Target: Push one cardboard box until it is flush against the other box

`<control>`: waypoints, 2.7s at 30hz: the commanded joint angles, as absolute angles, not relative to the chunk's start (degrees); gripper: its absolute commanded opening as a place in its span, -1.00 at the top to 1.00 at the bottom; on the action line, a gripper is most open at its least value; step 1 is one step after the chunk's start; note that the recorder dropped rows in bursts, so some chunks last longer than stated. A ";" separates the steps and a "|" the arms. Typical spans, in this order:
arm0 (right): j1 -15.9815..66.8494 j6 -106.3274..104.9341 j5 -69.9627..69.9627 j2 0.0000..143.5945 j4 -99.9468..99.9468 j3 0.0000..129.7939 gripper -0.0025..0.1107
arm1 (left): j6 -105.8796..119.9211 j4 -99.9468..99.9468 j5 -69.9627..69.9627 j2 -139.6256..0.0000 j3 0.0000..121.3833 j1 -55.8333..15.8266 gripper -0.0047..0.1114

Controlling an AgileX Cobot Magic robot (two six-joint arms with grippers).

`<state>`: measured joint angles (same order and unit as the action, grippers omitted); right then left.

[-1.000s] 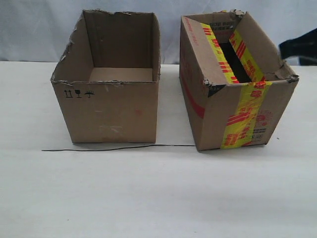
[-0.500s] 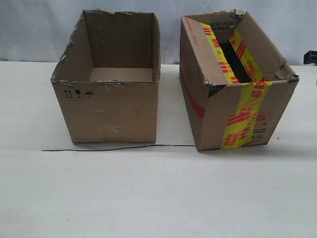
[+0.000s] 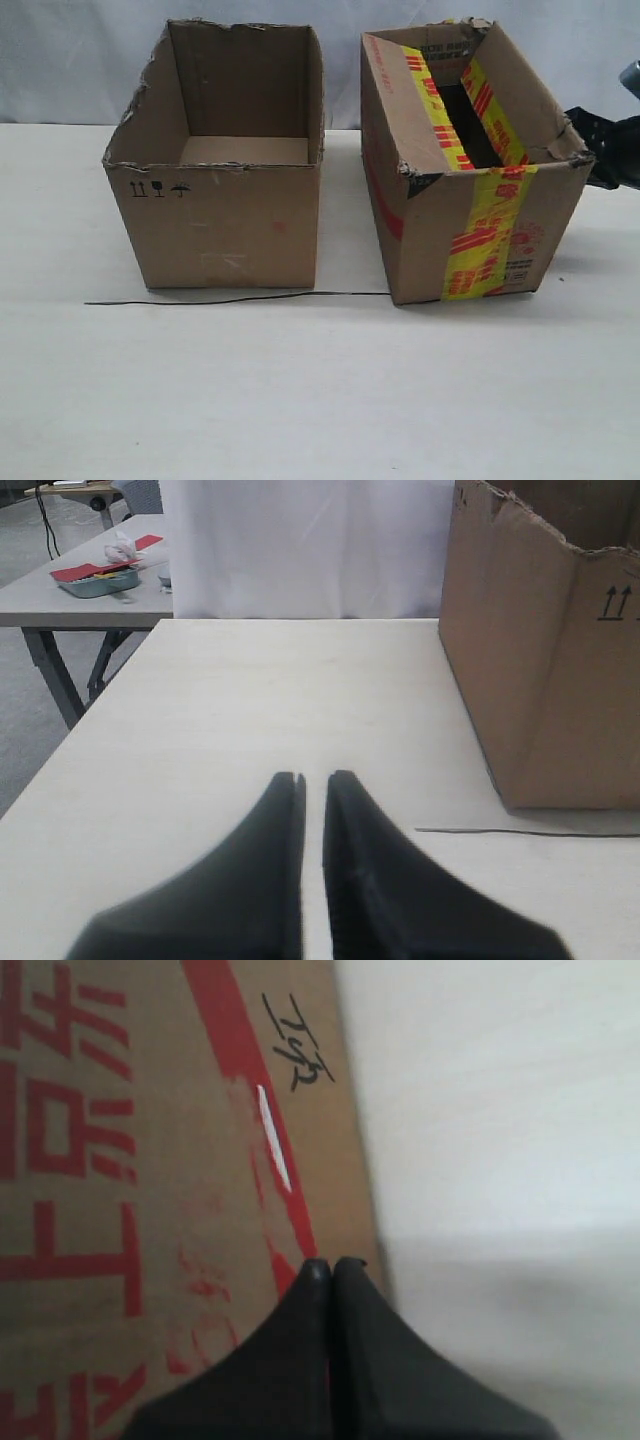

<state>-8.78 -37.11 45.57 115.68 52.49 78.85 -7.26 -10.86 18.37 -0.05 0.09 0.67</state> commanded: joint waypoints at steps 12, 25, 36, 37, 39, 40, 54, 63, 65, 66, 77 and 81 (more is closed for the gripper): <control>-7.79 -42.40 49.61 121.87 63.95 79.30 0.96 | -7.55 -11.12 17.43 0.00 0.00 0.63 0.92; -2.50 -47.00 45.64 123.11 68.81 79.30 0.96 | -7.55 -11.12 17.43 0.00 0.00 0.63 0.92; 0.89 -54.41 39.67 123.11 74.93 79.30 0.96 | -7.55 -11.12 17.43 0.00 0.00 0.63 0.92; 1.24 -55.53 39.14 123.11 75.88 79.30 0.96 | -7.55 -11.12 17.43 0.00 0.00 0.63 0.92; 2.04 -55.90 38.86 123.48 76.30 80.43 0.96 | -7.55 -11.12 17.43 0.00 0.00 0.63 0.92; 2.18 -55.90 39.34 123.85 76.05 81.26 0.96 | -7.55 -11.12 17.43 0.00 0.00 0.63 0.92; 2.80 -53.86 44.67 132.18 77.40 87.89 0.96 | -7.55 -11.12 17.43 0.00 0.00 0.63 0.92; 2.80 -54.44 47.72 132.21 78.04 87.89 0.96 | -7.55 -11.12 17.43 0.00 0.00 0.63 0.92; 2.67 -53.00 47.18 131.98 76.15 87.89 0.96 | -7.55 -11.12 17.43 0.00 0.00 0.63 0.92; 2.67 -52.62 46.67 131.70 74.76 87.89 0.96 | -7.55 -11.12 17.43 0.00 0.00 0.63 0.92; 1.97 -46.19 37.59 127.11 65.14 87.89 0.96 | -7.55 -11.12 17.43 0.00 0.00 0.63 0.92; 0.60 -43.95 36.81 126.71 65.09 87.89 0.96 | -7.55 -11.12 17.43 0.00 0.00 0.63 0.92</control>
<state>1.68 -45.64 37.43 127.58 65.36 87.70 -7.26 -10.86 18.37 -0.05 0.09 0.67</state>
